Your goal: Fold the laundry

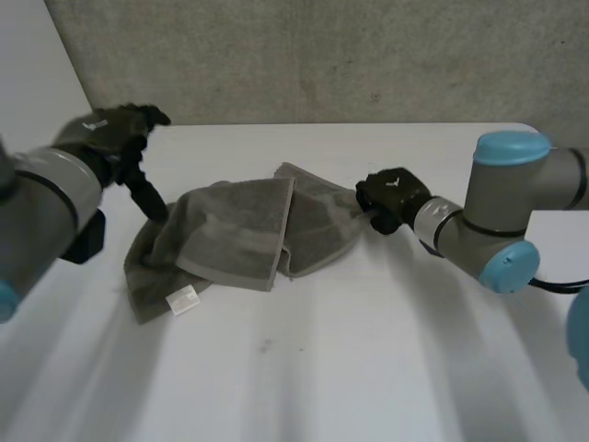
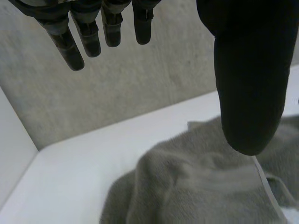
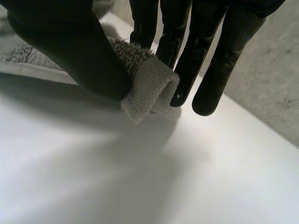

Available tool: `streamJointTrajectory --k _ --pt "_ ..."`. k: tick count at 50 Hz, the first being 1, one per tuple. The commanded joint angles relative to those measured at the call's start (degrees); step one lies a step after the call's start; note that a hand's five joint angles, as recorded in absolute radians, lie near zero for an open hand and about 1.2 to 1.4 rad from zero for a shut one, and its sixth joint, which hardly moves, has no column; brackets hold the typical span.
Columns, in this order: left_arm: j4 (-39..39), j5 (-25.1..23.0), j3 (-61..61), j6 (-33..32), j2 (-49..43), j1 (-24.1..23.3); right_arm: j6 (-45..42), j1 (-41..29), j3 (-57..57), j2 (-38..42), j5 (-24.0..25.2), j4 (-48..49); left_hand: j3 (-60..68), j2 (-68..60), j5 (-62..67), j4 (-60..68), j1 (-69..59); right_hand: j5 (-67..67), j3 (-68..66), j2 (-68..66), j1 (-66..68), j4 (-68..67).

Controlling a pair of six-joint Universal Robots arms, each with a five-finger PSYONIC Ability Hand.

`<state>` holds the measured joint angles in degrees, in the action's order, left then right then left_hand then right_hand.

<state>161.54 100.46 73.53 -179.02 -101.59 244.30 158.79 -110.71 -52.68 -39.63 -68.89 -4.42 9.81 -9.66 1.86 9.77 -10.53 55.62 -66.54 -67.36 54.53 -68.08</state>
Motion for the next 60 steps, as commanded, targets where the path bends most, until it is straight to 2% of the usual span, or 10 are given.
streamJointTrajectory --k 1,13,18,35,43,46,47,49,56,60 --pt "6.32 0.17 2.75 -0.02 -7.29 -3.91 0.20 0.50 -10.49 -12.98 0.16 -0.33 1.74 -1.89 -0.30 1.79 -1.03 14.38 -13.46 -12.64 25.47 -11.92" --pt "13.54 0.70 5.39 2.01 -14.60 -8.40 0.64 0.67 -22.90 -38.12 0.77 -3.84 3.43 -3.58 1.38 3.47 -2.71 14.38 -13.46 -12.64 25.47 -11.92" --pt "17.48 0.87 5.30 10.33 -17.84 -11.39 0.64 0.76 -23.78 -44.99 0.86 -7.52 3.26 -3.41 1.22 3.30 -2.55 14.38 -13.46 -12.64 25.47 -11.92" --pt "22.24 1.05 0.12 23.80 -29.36 -14.64 0.64 0.32 -26.60 -57.05 2.01 -11.67 7.97 -8.12 5.93 8.01 -7.26 14.38 -13.46 -12.64 25.47 -11.92" --pt "22.42 4.04 -4.54 24.33 -33.49 -14.73 0.64 0.76 -27.04 -59.69 1.74 -11.84 20.42 -20.57 18.37 20.46 -19.70 14.38 -13.46 -12.64 25.47 -11.92" --pt "22.33 5.62 -5.24 23.89 -34.37 -14.73 0.47 0.85 -27.57 -60.74 1.92 -11.67 36.40 -36.55 34.35 36.44 -35.68 14.38 -13.46 -12.64 25.47 -11.92" --pt "22.33 6.32 -4.98 23.89 -34.46 -14.64 0.29 0.94 -27.83 -61.18 2.00 -11.67 56.05 -56.20 54.00 56.09 -55.33 14.38 -13.46 -12.64 25.47 -11.92" --pt "22.33 7.19 -4.54 23.72 -34.46 -14.55 0.20 1.29 -28.01 -61.27 2.09 -11.67 70.05 -70.20 68.00 70.09 -69.33 14.38 -13.46 -12.64 25.47 -11.92" --pt "21.98 8.87 -0.23 23.28 -26.82 -12.09 -3.91 10.14 -28.18 -60.39 2.27 -11.84 70.19 -70.34 68.14 70.23 -69.47 14.38 -13.46 -12.64 25.47 -11.92" --pt "21.89 7.48 4.24 17.94 -15.43 -6.49 -7.25 14.54 -29.32 -58.91 2.44 -12.46 70.19 -70.34 68.14 70.23 -69.47 14.38 -13.46 -12.64 25.47 -11.92"
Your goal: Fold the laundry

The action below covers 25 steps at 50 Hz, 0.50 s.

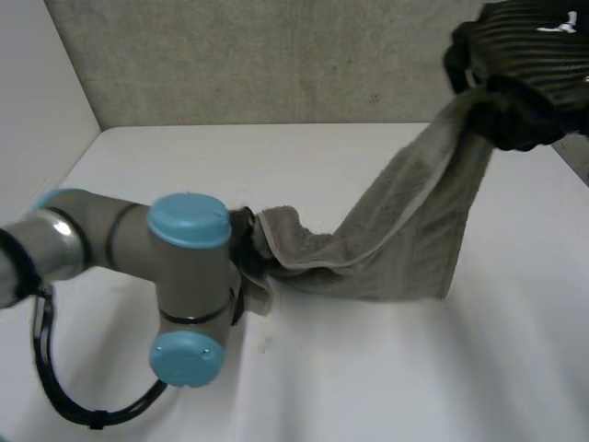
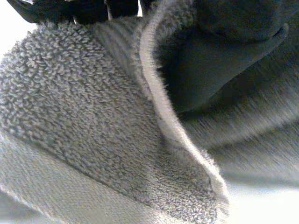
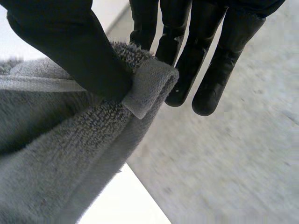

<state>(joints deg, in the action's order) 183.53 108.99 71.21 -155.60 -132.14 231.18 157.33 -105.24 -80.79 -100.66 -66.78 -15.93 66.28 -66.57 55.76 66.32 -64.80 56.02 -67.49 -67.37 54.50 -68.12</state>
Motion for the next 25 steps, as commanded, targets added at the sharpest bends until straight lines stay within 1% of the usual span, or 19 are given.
streamJointTrajectory --k 1,2,4,5,6,7,9,10,12,13,14,15,16,17,18,19,21,24,25 --pt "-0.62 -2.89 7.53 -9.07 18.29 7.96 -7.20 10.31 -1.65 4.13 0.34 -1.38 13.72 -13.43 14.24 13.68 -15.20 13.98 -12.51 -12.63 25.50 -11.88" --pt "-0.63 -2.90 7.54 -9.10 18.32 7.97 -7.21 10.32 -1.66 4.15 0.34 -1.39 13.72 -13.43 14.24 13.68 -15.20 13.98 -12.51 -12.63 25.50 -11.88" --pt "-3.42 -9.02 9.29 -17.50 23.57 9.11 -10.27 10.41 -2.09 9.23 0.07 -2.44 13.72 -13.43 14.24 13.68 -15.20 13.98 -12.51 -12.63 25.50 -11.88" --pt "-3.44 -9.06 9.30 -17.54 23.60 9.11 -10.29 10.41 -2.10 9.25 0.07 -2.44 13.72 -13.43 14.24 13.68 -15.20 13.98 -12.51 -12.63 25.50 -11.88" --pt "-6.05 -12.54 10.43 -21.81 25.51 9.55 -11.77 10.32 -2.18 11.43 -0.45 -3.23 13.72 -13.43 14.24 13.68 -15.20 13.98 -12.51 -12.63 25.50 -11.88" --pt "-6.07 -12.57 10.44 -21.85 25.53 9.55 -13.26 10.32 -2.44 13.36 -0.98 -4.02 13.72 -13.43 14.24 13.68 -15.20 13.98 -12.51 -12.63 25.50 -11.88" --pt "-13.33 -17.74 11.93 -29.90 27.89 10.25 -14.75 10.32 -2.71 15.21 -1.07 -4.89 13.72 -13.43 14.24 13.68 -15.20 13.98 -12.51 -12.63 25.50 -11.88" --pt "-13.37 -17.76 11.94 -29.93 27.90 10.26 -14.77 10.32 -2.71 15.23 -1.07 -4.90 13.72 -13.43 14.24 13.68 -15.20 13.98 -12.51 -12.63 25.50 -11.88" --pt "-22.20 -18.55 13.07 -36.49 29.13 12.53 -17.57 10.32 -3.24 18.99 -1.16 -7.61 13.72 -13.43 14.24 13.68 -15.20 13.98 -12.51 -12.63 25.50 -11.88" --pt "-22.25 -18.55 13.08 -36.53 29.13 12.54 -19.15 10.32 -3.41 20.92 -1.33 -9.63 13.72 -13.43 14.24 13.68 -15.20 13.98 -12.51 -12.63 25.50 -11.88" --pt "-26.60 -18.37 13.25 -39.14 29.40 14.28 -19.16 10.32 -3.41 20.94 -1.33 -9.65 13.72 -13.43 14.24 13.68 -15.20 13.98 -12.51 -12.63 25.50 -11.88" --pt "-29.95 -18.29 13.34 -40.82 29.31 15.87 -21.25 10.32 -3.59 22.77 -1.42 -11.91 9.25 -8.96 9.77 9.20 -10.73 13.98 -12.51 -12.63 25.50 -11.88" --pt "-29.98 -18.29 13.34 -40.83 29.31 15.88 -21.27 10.32 -3.59 22.79 -1.42 -11.93 9.20 -8.92 9.72 9.16 -10.68 13.98 -12.51 -12.63 25.50 -11.88" --pt "-32.42 -18.46 13.43 -42.14 29.14 17.45 -23.62 10.24 -3.68 24.35 -1.77 -14.37 6.54 -6.25 7.06 6.49 -8.02 13.98 -12.51 -12.63 25.50 -11.88" --pt "-33.31 -18.29 13.52 -43.63 28.70 18.86 -26.17 9.89 -3.76 25.41 -2.47 -16.57 6.18 -5.89 6.70 6.13 -7.66 13.98 -12.51 -12.63 25.50 -11.88" --pt "-33.32 -18.29 13.52 -43.65 28.69 18.87 -26.20 9.88 -3.77 25.42 -2.48 -16.59 6.18 -5.89 6.70 6.13 -7.65 13.98 -12.51 -12.63 25.50 -11.88" --pt "-33.50 -18.11 13.43 -44.44 28.08 19.66 -30.22 6.83 -2.72 27.61 -4.66 -18.96 5.50 -5.21 6.02 5.46 -6.98 13.98 -12.51 -12.63 25.50 -11.88" --pt "-32.79 -18.46 12.46 -47.25 24.83 19.84 -30.59 5.05 -1.74 28.76 -5.99 -18.61 0.29 0.00 0.81 0.24 -1.77 13.98 -12.51 -12.63 25.50 -11.88" --pt "-32.10 -18.55 10.72 -48.90 22.65 19.92 -30.33 3.14 0.95 30.50 -7.38 -17.48 -5.04 5.33 -4.52 -5.09 3.56 13.98 -12.51 -12.63 25.50 -11.88"
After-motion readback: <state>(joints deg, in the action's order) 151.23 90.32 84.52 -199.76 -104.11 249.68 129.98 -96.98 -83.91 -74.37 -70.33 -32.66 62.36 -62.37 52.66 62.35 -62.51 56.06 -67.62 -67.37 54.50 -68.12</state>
